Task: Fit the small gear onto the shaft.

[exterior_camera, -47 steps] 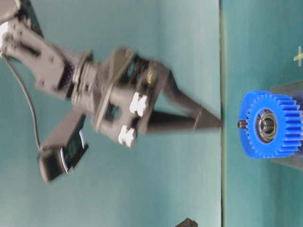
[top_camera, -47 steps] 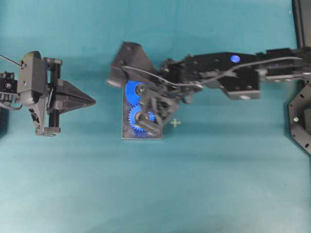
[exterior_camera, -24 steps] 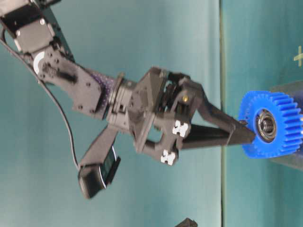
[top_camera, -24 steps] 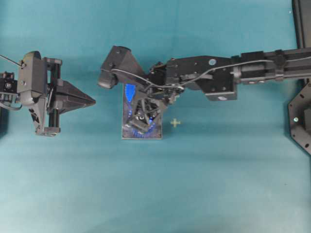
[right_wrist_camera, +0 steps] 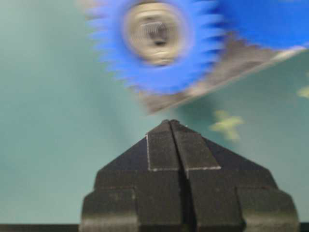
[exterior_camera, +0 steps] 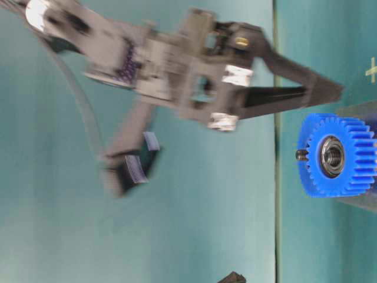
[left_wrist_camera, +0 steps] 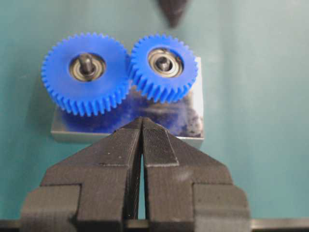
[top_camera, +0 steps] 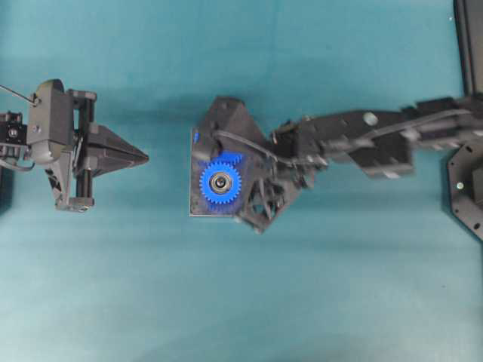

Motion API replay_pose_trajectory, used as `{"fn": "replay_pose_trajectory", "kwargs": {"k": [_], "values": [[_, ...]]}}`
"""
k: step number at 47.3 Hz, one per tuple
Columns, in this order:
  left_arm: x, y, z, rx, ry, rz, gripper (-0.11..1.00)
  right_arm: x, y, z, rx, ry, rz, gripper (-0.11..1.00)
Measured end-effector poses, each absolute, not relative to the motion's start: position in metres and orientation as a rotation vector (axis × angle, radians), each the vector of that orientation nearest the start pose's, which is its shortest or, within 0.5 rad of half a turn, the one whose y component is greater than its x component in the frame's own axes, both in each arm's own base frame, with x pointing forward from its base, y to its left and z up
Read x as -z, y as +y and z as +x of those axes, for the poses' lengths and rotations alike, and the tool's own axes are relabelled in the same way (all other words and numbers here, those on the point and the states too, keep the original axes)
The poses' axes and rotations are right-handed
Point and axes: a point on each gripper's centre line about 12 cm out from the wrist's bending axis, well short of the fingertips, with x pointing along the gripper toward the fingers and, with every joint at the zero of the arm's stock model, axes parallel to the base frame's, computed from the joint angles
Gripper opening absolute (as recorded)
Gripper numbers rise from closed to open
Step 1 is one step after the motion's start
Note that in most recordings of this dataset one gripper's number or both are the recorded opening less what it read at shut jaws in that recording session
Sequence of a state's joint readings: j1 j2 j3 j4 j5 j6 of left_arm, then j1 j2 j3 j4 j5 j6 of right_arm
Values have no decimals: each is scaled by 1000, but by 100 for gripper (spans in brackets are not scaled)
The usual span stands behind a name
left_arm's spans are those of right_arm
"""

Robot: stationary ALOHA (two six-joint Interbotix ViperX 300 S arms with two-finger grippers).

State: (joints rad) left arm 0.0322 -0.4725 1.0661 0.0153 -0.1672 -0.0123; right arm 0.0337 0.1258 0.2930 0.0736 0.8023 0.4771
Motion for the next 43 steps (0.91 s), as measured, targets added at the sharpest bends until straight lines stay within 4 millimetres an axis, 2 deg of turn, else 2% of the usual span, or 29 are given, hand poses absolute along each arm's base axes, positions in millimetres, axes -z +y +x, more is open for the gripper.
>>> {"fn": "replay_pose_trajectory", "kwargs": {"k": [9,21,29,43], "values": [[-205,8,273,-29,426,-5,0,-199,2,433,263,1100,455,-2],[-204,8,273,-29,428,-5,0,-183,-16,453,289,1106,449,-2],[-205,8,273,-29,426,-5,0,-177,-18,457,292,1113,449,-2],[-204,9,273,-29,428,-6,0,-174,-19,445,304,1155,451,-2]]}}
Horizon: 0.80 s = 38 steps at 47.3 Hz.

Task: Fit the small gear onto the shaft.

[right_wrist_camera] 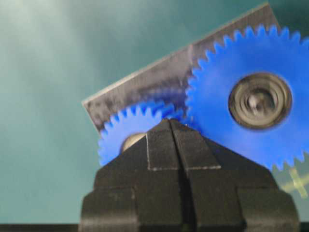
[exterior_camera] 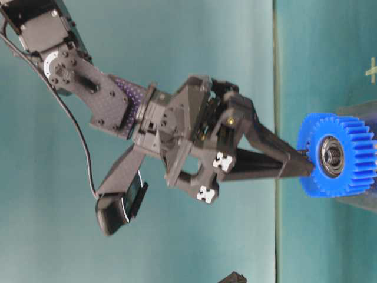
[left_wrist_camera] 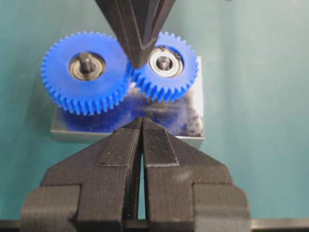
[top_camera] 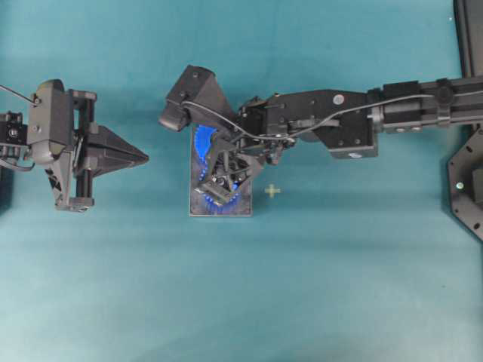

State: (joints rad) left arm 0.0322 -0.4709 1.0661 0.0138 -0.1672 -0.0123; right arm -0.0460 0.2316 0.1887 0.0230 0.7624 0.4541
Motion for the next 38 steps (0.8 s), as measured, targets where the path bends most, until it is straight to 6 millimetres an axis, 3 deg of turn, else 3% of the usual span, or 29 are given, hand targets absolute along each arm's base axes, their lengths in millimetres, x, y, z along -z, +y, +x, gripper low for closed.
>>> {"fn": "replay_pose_trajectory", "kwargs": {"k": [10,23,32,38], "values": [[-204,8,273,-29,428,-5,0,-171,-12,430,320,1185,477,-2],[-204,9,273,-29,428,-6,0,-175,30,423,287,1217,472,-2],[-204,8,273,-29,428,-5,0,-195,12,440,308,1136,435,-2],[-204,8,273,-29,430,-5,0,-188,-5,449,341,1133,429,-2]]}}
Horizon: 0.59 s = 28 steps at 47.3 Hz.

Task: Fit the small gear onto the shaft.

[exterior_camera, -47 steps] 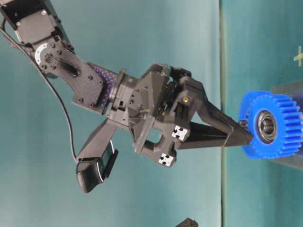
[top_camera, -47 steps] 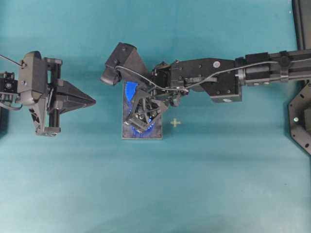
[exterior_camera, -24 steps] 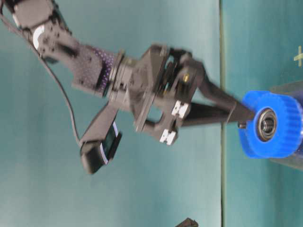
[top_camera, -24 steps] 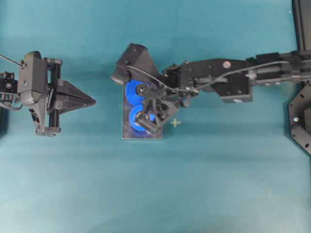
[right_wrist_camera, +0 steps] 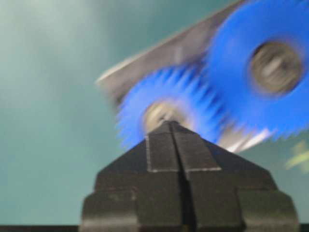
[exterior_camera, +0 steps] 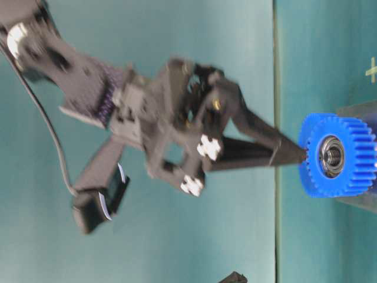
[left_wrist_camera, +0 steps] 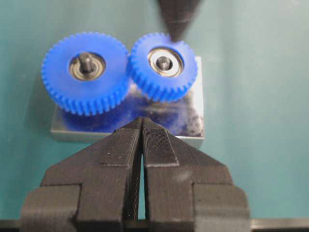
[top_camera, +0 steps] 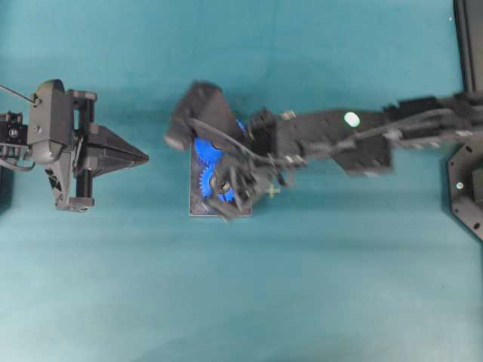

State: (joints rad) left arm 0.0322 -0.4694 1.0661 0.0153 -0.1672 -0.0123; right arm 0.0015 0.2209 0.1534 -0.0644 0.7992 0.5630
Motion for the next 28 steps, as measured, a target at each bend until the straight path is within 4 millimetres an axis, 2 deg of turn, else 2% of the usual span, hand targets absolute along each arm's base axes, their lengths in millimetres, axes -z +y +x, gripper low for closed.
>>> {"fn": "replay_pose_trajectory", "kwargs": {"k": [6,20,28], "values": [[-204,8,273,-29,430,-6,0,-180,-18,455,360,1139,428,-2],[-204,8,273,-29,430,-6,0,-174,-20,456,364,1147,428,-2],[-204,8,273,-29,430,-6,0,-175,-19,446,368,1166,433,-2]]}}
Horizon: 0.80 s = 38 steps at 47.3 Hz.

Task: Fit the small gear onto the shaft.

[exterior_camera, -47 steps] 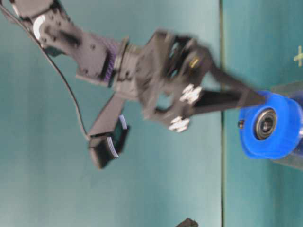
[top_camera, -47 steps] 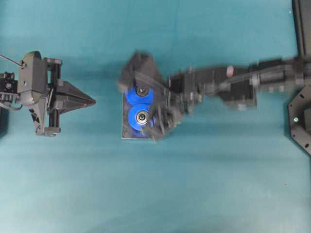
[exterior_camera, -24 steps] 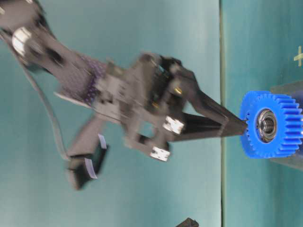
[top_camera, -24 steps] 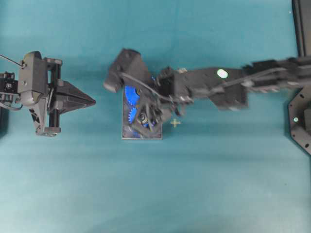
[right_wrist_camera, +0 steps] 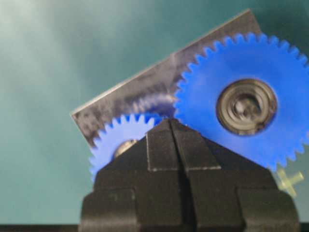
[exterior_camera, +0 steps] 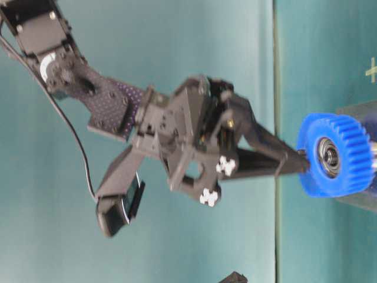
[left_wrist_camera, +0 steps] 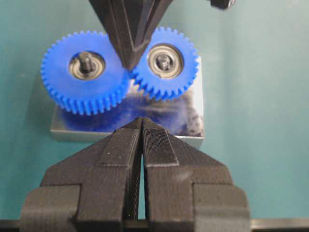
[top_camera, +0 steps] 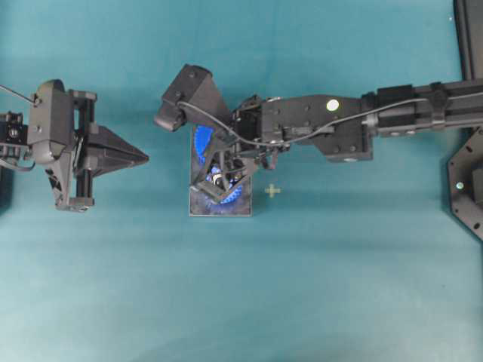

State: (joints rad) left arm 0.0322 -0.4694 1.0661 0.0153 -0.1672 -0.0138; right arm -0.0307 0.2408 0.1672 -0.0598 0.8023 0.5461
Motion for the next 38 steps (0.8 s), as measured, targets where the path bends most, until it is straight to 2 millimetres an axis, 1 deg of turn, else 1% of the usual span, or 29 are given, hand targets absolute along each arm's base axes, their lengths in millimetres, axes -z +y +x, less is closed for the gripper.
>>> {"fn": "replay_pose_trajectory", "kwargs": {"k": [4,7,10,15,21,25,28,36,38], "values": [[-204,8,273,-29,430,-6,0,-161,-17,433,383,1228,438,-2],[-204,8,273,-29,430,-6,0,-158,-13,429,386,1239,447,-2],[-204,8,273,-29,430,-6,0,-156,-4,425,382,1256,451,-2],[-204,8,273,-29,430,-6,0,-169,11,421,365,1244,454,-2],[-204,8,273,-29,430,-6,0,-191,27,418,350,1215,454,-2],[-204,8,273,-29,426,-6,0,-203,28,417,356,1206,436,-2],[-204,8,273,-29,430,-6,0,-207,26,417,364,1203,423,-2],[-204,8,273,-29,430,-6,0,-214,19,425,368,1160,411,-2],[-204,8,273,-29,430,-6,0,-212,16,430,369,1144,415,-2]]}}
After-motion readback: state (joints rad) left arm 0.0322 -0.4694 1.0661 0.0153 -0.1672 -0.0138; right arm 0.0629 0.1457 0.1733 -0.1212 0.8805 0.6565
